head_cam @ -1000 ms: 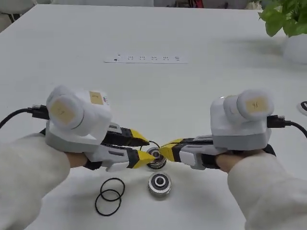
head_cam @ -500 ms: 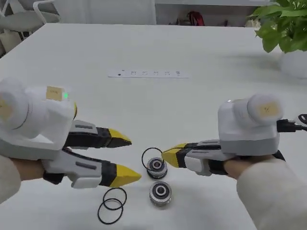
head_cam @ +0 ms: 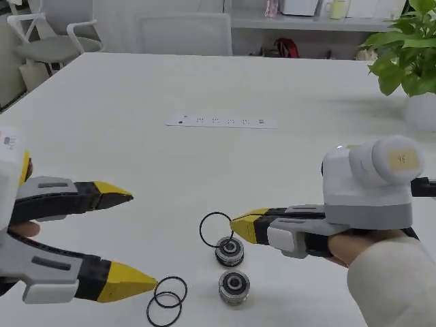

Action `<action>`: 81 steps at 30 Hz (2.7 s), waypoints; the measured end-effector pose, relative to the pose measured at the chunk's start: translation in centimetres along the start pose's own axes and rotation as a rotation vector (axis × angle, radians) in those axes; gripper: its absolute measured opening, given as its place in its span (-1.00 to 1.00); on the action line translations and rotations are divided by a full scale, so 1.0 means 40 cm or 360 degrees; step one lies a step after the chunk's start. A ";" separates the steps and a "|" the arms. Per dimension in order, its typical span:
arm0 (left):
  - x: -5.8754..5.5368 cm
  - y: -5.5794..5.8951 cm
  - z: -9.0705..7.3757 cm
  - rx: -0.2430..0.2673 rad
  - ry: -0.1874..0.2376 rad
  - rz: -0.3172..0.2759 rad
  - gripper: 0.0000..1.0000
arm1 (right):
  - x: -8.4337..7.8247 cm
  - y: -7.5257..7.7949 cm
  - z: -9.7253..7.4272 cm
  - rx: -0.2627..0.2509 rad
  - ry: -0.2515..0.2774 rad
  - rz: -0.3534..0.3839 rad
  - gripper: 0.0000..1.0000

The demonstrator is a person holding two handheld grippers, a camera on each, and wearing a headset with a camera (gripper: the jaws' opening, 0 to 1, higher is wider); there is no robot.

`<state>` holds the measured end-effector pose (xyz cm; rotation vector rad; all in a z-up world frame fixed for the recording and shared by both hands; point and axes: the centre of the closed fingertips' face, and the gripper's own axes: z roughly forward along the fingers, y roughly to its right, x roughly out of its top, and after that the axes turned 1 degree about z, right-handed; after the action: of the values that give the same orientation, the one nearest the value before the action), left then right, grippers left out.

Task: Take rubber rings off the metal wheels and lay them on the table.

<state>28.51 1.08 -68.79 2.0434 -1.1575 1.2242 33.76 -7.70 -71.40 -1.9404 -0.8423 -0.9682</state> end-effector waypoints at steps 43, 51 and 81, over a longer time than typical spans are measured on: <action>-0.143 0.012 0.016 0.0017 -0.0209 0.0009 0.96 | -0.112 -0.102 0.119 0.0187 -0.0308 -0.0107 -1.00; -0.147 0.009 0.033 0.0018 -0.0199 -0.0011 0.93 | -0.155 -0.098 0.128 0.0187 -0.0384 -0.0099 -1.00; -0.159 -0.032 0.054 0.0065 -0.0178 -0.0058 0.74 | -0.226 -0.068 0.124 0.0129 -0.0511 -0.0111 -0.86</action>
<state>29.09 2.78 -75.37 2.1779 -1.1488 1.1375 28.74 -4.01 -80.06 -2.0368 -1.1188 -0.6576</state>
